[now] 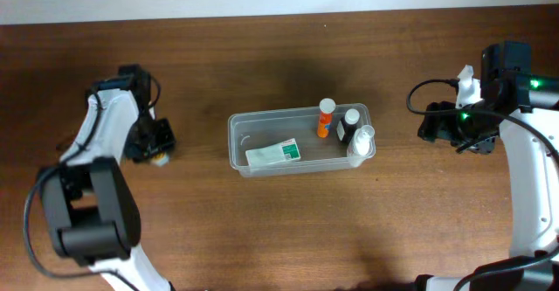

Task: Pack container
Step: 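Grasp the gold-lidded Tiger Balm jar with the left gripper, then lower the Tiger Balm jar into the container and release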

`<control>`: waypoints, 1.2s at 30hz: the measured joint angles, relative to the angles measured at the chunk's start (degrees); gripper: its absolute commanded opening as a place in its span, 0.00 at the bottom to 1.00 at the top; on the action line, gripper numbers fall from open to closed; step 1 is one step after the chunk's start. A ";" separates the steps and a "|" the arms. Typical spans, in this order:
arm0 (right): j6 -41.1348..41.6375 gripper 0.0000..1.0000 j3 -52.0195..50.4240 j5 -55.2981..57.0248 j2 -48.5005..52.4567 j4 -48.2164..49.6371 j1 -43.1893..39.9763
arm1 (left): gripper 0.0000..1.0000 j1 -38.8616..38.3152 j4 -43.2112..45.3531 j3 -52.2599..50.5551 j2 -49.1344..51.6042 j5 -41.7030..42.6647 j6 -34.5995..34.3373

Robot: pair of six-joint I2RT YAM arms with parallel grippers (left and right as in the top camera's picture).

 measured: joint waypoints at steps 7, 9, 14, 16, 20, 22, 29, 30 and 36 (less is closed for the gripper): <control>0.02 0.76 0.00 0.00 0.00 0.04 0.00 | 0.33 -13.88 4.94 3.54 -13.75 0.04 3.69; 0.02 0.76 0.00 0.00 0.00 0.04 0.00 | 0.32 -19.04 7.04 3.93 -15.82 0.09 6.03; 0.00 0.76 0.00 0.00 0.00 0.02 0.00 | 0.31 -30.01 11.06 4.07 -15.04 0.20 9.94; 0.00 0.76 0.00 0.00 0.00 0.04 0.00 | 0.32 -32.85 12.72 4.07 -13.62 0.22 10.60; 0.02 0.76 0.00 0.00 0.00 0.04 0.00 | 0.32 -36.61 16.31 4.07 -9.16 0.22 11.37; -0.02 0.76 -0.02 0.00 0.00 0.04 0.00 | 0.32 -37.94 18.16 4.07 -6.34 0.22 11.63; 0.02 0.76 -0.02 0.00 0.00 0.04 0.00 | 0.32 -40.68 19.87 4.02 1.75 0.22 11.50; 0.02 0.76 0.00 0.00 0.00 0.04 0.00 | 0.32 -40.94 19.87 4.00 2.47 0.24 11.10; -0.02 0.76 -0.02 0.00 0.00 0.04 0.00 | 0.21 -41.46 20.00 3.96 3.76 0.24 3.39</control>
